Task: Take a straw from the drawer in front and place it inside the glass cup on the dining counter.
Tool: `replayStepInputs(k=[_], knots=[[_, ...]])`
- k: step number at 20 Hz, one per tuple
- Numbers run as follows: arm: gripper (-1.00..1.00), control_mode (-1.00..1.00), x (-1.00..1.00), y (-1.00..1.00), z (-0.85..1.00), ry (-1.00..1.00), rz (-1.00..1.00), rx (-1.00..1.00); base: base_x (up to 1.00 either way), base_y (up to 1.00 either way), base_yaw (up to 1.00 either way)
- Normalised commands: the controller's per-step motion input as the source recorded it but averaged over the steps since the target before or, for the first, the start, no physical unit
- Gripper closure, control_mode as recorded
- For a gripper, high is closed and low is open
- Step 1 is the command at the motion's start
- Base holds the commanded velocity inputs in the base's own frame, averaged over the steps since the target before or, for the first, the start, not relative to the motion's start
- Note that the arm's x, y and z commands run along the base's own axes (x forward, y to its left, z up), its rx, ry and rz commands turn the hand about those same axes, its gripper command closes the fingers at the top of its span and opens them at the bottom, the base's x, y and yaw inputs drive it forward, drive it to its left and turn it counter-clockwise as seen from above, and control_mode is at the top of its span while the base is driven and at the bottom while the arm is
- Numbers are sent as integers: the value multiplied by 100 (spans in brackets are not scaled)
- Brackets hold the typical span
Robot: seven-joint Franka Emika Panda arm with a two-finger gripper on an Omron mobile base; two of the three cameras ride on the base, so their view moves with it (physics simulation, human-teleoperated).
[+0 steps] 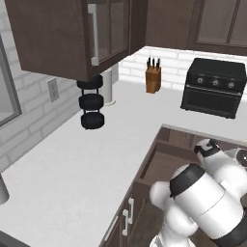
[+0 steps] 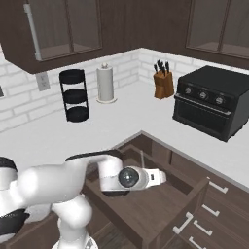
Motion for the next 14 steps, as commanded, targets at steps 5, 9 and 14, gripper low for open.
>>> replayStepInputs(k=[5,9,14], knots=[[100,-100,0,0,100,-1,2,-1,0,0,0],[100,-100,-2,0,100,0,2,-5,0,0,0],[100,-100,-12,0,100,0,9,-14,0,0,0]])
